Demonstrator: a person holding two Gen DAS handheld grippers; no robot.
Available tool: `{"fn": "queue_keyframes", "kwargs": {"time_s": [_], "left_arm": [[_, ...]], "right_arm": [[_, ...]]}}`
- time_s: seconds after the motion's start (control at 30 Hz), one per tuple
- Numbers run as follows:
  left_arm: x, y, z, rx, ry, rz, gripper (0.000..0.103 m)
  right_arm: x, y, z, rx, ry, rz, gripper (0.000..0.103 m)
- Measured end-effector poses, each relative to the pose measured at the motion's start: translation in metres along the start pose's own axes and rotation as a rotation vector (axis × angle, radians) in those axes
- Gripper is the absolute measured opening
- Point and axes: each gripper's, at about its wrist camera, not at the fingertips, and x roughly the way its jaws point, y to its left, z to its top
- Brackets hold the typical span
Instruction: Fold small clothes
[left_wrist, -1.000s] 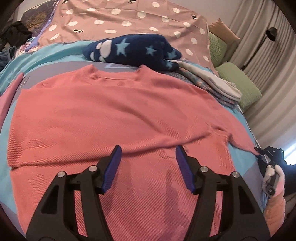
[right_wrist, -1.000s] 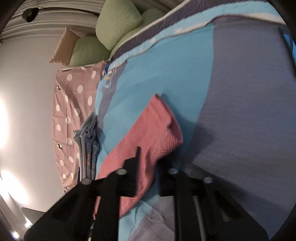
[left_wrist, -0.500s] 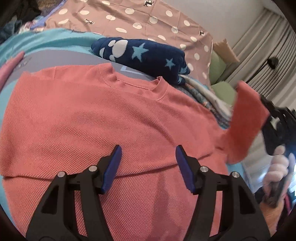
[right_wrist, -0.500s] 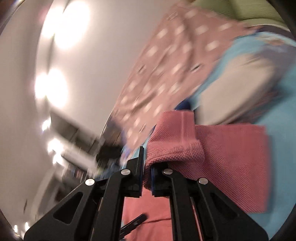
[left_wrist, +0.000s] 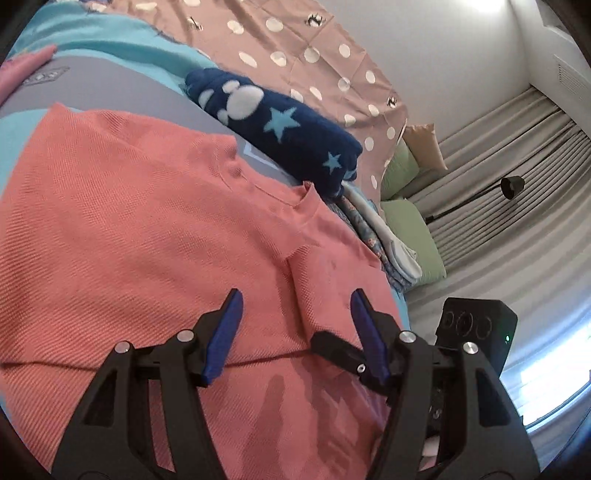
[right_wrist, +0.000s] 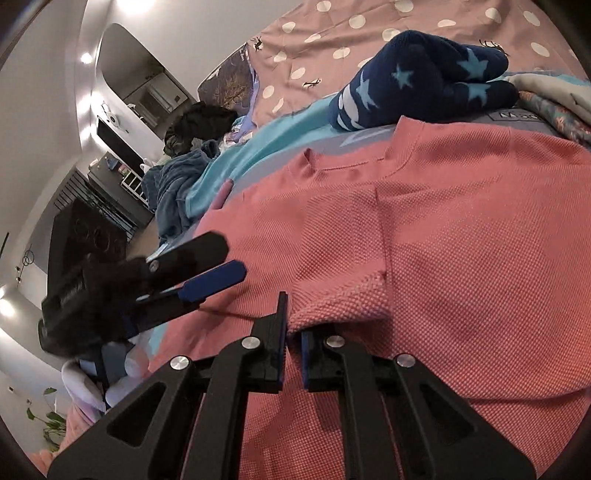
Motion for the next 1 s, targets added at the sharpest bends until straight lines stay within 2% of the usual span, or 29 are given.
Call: {"fn": "queue_keyframes", "kwargs": {"time_s": [0.07,0.13,0.2,0.27,0.4,0.53,0.63,0.8,0.87,0.93,0.97,1.0], "left_arm": [[0.01,-0.004,0.004,0.011,0.028,-0.002,0.063],[0.015,-0.009,0.007,0.029,0.038,0.02,0.063],[0.018,-0.011,0.009,0.037,0.034,0.03,0.064],[0.017,-0.008,0.01,0.025,0.035,0.019,0.065],[0.017,-0.001,0.011,-0.001,0.048,0.008,0.066],[0.009,0.005,0.015,-0.016,0.035,-0.012,0.068],[0.007,0.011,0.016,-0.03,0.045,-0.013,0.068],[0.011,0.012,0.013,-0.004,0.07,0.03,0.066],[0.014,0.009,0.012,0.015,0.074,0.052,0.064],[0.016,0.006,0.011,0.048,0.077,0.071,0.047],[0.02,0.004,0.01,0.072,0.091,0.075,0.022],[0.023,0.001,0.009,0.094,0.104,0.077,0.004]], "right_arm": [[-0.001,0.003,0.0,-0.032,-0.014,-0.008,0.011],[-0.001,0.016,-0.002,-0.127,-0.026,-0.06,0.02],[0.003,0.026,-0.004,-0.197,-0.023,-0.079,0.036],[0.006,0.033,-0.006,-0.244,-0.023,-0.083,0.042],[0.022,0.041,-0.009,-0.321,0.014,-0.12,0.046],[0.041,0.065,-0.022,-0.483,0.07,-0.081,0.046],[0.044,0.077,-0.029,-0.556,0.079,-0.078,0.046],[0.027,0.062,-0.02,-0.459,0.06,-0.105,0.046],[0.011,0.051,-0.015,-0.414,0.05,-0.153,0.046],[-0.009,0.037,-0.013,-0.382,0.038,-0.211,0.046],[-0.017,0.03,-0.014,-0.37,0.032,-0.234,0.046],[-0.028,0.022,-0.015,-0.354,0.024,-0.26,0.047]]}}
